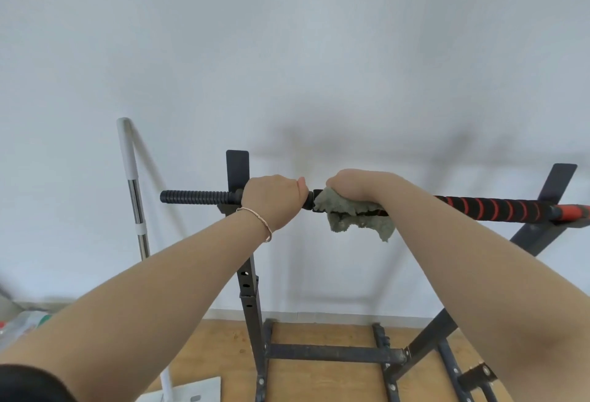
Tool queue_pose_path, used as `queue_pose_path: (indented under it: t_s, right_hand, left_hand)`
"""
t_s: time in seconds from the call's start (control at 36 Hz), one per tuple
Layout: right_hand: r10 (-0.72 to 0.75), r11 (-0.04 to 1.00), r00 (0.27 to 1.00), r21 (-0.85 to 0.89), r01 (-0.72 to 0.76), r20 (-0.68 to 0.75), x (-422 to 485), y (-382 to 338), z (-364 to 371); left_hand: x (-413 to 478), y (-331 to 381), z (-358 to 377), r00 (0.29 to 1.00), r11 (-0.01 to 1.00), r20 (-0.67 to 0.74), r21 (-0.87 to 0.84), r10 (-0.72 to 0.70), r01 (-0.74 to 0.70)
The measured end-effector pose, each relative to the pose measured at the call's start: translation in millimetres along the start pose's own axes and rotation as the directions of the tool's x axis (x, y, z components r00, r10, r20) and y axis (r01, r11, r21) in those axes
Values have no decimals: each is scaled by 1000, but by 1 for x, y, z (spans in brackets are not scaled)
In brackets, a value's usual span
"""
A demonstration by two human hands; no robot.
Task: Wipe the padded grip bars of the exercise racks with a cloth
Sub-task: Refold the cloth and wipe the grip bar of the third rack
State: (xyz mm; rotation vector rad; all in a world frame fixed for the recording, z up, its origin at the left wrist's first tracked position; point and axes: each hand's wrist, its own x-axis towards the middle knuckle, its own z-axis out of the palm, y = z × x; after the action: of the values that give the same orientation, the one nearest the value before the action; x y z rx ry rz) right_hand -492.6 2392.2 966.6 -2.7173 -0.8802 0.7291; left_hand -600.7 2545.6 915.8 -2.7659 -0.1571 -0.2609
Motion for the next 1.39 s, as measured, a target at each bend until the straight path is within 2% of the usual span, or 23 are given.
queue_pose_path:
  t_s: [0.06, 0.08, 0.14, 0.19, 0.22, 0.28, 0.31, 0.39, 0.47, 0.5, 0.56, 0.61, 0.67, 0.72, 0.81, 0.86, 0.89, 1.06, 1.14, 1.19, 1.22, 1.31, 1.39]
  right_hand:
    - [25, 1000, 987, -13, -27, -160, 2, 1, 9]
    - [25, 999, 964, -30, -35, -265, 0, 3, 15]
    - [-115, 967, 865, -255, -15, -489, -6, 10, 32]
    - [-382, 844, 687, -537, -15, -619, -19, 16, 56]
    - [-432, 841, 574, -541, -22, -695, -23, 21, 67]
    - [-474, 864, 374, -502, 24, -798, -21, 29, 77]
    - [-512, 844, 294, -536, -2, -808, -16, 33, 78]
    - [-548, 715, 444, -672, -190, -709, -9, 31, 74]
    - [-386, 739, 712, -658, -141, -587, -4, 21, 55]
    - [-318, 786, 791, -612, -89, -523, 1, 19, 47]
    - [-93, 951, 930, -309, -24, -357, 6, 14, 26]
    - [35, 999, 994, -6, -36, -100, 4, 9, 7]
    - [28, 994, 993, 101, -40, 117, -1, 4, -1]
    - [6, 993, 987, 115, -24, 161, -5, 2, 0]
    - [23, 999, 991, 27, -20, -128, -1, 4, 13]
    - [-56, 985, 944, -173, 0, -324, -2, 12, 25]
    - [-117, 968, 925, -250, 25, -362, -7, 15, 30]
    - [-326, 945, 831, -189, 268, -451, -44, 63, 26]
    - [-351, 936, 794, -197, 290, -496, -56, 95, 21]
    - [-308, 951, 799, -150, 270, -516, -62, 116, 16]
    - [-282, 959, 811, -124, 255, -513, -64, 126, 14]
    - [-244, 968, 836, -77, 237, -492, -70, 143, 10]
    - [-249, 968, 834, -99, 231, -493, -72, 155, 4]
  left_hand:
    - [5, -1, -5, 996, 997, 85, -68, 27, -22]
    - [9, -4, -8, 983, 987, 181, -161, -1, 31]
    - [19, -12, -18, 926, 915, 378, -371, -7, 159]
    - [24, -15, -27, 828, 764, 560, -547, 31, 342]
    - [27, -14, -31, 795, 726, 604, -571, 54, 384]
    - [30, -12, -30, 803, 747, 594, -553, 44, 369]
    - [28, -10, -28, 840, 802, 541, -520, 42, 295]
    - [22, -10, -16, 946, 977, 306, -210, 105, -40]
    - [16, -7, -7, 989, 989, 129, -137, 76, -58]
    - [16, -6, -5, 993, 990, 87, -123, 79, -68]
    - [13, -1, -1, 998, 992, 21, -112, 55, -52]
    - [7, 2, 3, 998, 994, -52, -111, -18, 12]
    - [1, 4, 5, 993, 995, -112, -94, -21, 10]
    - [-3, 5, 5, 992, 995, -128, -96, -15, 2]
    - [-5, 4, 3, 989, 997, -148, -78, -8, -4]
    - [-8, 6, 2, 991, 998, -131, -66, -9, 0]
    - [-8, 6, 3, 993, 999, -114, -53, 8, -14]
    - [-8, 8, -7, 998, 995, -63, -103, -21, 14]
    - [-4, 23, -18, 973, 927, -190, -371, -133, 55]
    - [1, 41, -27, 950, 820, -269, -572, -157, -26]
    - [4, 51, -33, 949, 795, -292, -601, -121, -83]
    - [16, 84, -46, 967, 827, -248, -530, 60, -187]
    - [25, 104, -45, 968, 897, -235, -402, 91, -182]
